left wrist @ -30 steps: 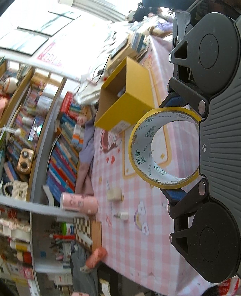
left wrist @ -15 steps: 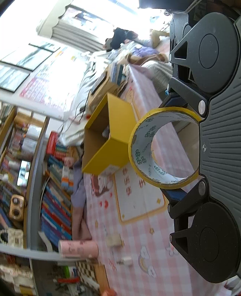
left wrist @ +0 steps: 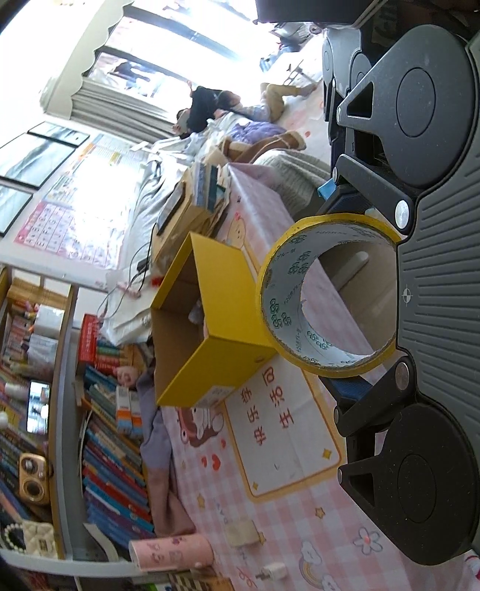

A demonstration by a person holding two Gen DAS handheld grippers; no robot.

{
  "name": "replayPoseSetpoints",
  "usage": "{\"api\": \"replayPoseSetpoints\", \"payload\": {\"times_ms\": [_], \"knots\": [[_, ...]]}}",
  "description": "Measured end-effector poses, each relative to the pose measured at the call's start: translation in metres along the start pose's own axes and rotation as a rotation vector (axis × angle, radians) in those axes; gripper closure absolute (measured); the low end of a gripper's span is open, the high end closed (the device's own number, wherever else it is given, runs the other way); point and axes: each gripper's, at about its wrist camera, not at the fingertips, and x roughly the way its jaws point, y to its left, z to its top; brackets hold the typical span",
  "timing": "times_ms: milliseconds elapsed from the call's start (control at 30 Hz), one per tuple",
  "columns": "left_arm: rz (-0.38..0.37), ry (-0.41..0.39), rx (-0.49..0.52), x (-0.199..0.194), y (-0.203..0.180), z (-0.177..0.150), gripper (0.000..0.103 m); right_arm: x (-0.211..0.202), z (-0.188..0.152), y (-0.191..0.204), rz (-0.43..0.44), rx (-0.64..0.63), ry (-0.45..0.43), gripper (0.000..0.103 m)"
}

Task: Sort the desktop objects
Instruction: 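Lift the tape roll and blue eraser and carry them toward the yellow box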

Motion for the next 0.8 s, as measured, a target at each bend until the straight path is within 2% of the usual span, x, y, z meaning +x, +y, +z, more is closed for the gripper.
{"api": "replayPoseSetpoints", "payload": {"times_ms": [800], "knots": [[0.003,0.022,0.035,0.04,-0.012,0.024,0.019,0.027,0.031,-0.033,0.002,0.008,0.006,0.062]]}}
